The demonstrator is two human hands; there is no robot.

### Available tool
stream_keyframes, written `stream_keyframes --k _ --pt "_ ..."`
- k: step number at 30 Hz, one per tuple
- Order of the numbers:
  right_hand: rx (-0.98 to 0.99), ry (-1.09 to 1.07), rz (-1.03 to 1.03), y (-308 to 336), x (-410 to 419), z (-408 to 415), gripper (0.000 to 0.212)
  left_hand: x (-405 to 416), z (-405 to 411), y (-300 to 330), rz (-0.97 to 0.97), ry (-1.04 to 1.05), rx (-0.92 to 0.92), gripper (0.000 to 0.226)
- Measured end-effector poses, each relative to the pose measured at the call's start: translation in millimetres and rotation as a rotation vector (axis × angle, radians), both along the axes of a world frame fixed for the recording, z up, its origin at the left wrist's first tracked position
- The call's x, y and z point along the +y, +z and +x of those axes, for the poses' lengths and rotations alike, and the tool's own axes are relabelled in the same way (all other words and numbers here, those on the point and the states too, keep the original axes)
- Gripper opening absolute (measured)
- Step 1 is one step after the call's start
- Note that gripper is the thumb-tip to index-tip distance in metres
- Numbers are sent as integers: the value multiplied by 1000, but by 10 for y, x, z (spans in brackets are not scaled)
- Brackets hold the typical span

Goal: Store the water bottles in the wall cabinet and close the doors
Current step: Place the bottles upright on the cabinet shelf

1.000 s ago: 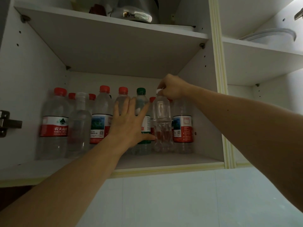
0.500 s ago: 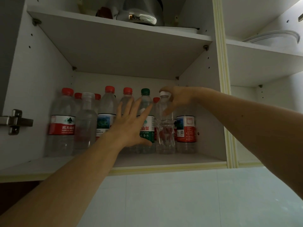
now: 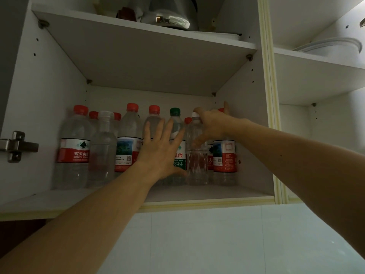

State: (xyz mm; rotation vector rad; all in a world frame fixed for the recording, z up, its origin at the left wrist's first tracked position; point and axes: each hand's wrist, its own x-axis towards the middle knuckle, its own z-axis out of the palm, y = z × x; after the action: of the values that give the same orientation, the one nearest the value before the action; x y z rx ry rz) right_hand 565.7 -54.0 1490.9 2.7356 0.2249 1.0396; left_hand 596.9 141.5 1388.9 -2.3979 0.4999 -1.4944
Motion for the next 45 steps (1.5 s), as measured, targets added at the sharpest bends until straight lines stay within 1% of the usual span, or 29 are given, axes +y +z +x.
stream_keyframes --k 3,6,8,10,12,14,16,18,20,22,23,25,28,29,31,33,36,41,45 --pt "-26 -29 -43 -41 17 -30 130 -10 -17 -1 1 7 -2 137" --pt "-46 2 -54 -69 11 -132 135 1 -37 -4 -7 -16 -7 136" --pt "-44 3 -60 -89 -21 -234 141 -6 -35 -3 0 -30 -6 134" --pt "-35 -85 -123 -153 -71 -345 150 -19 -23 1 6 -36 2 132" --pt "-23 -206 -234 -298 -152 -436 154 -35 -6 8 10 -40 12 130" --pt "-18 -304 -343 -497 -245 -489 148 -48 11 10 20 -49 12 128" --pt "-34 -363 -435 -668 -305 -518 133 -54 24 9 32 -50 -1 126" --pt "-78 -384 -473 -759 -315 -532 115 -59 39 8 34 -49 -11 125" --pt "-111 -379 -464 -777 -286 -533 102 -62 52 8 27 -45 -7 125" --pt "-108 -359 -449 -771 -252 -524 99 -66 63 11 25 -41 -4 125" --pt "-104 -344 -439 -767 -243 -517 101 -65 66 12 24 -41 -4 126" --pt "-100 -317 -423 -766 -239 -495 114 -61 71 9 18 -45 -6 127" --pt "-104 -289 -404 -789 -232 -466 145 -59 75 6 13 -49 -8 128" --pt "-113 -270 -382 -803 -226 -459 151 -60 76 7 12 -48 -10 129" --pt "-128 -234 -319 -834 -219 -447 157 -69 86 5 11 -40 -17 130" --pt "-141 -200 -243 -851 -211 -441 156 -79 90 5 16 -31 -17 129" --pt "-147 -133 -124 -857 -199 -428 147 -92 93 -2 11 -23 -12 129" --pt "-142 -204 -199 -947 -207 -357 141 -110 45 -12 16 -4 -18 130" --pt "-122 -236 -195 -972 -207 -358 137 -124 10 -28 28 26 -12 128"
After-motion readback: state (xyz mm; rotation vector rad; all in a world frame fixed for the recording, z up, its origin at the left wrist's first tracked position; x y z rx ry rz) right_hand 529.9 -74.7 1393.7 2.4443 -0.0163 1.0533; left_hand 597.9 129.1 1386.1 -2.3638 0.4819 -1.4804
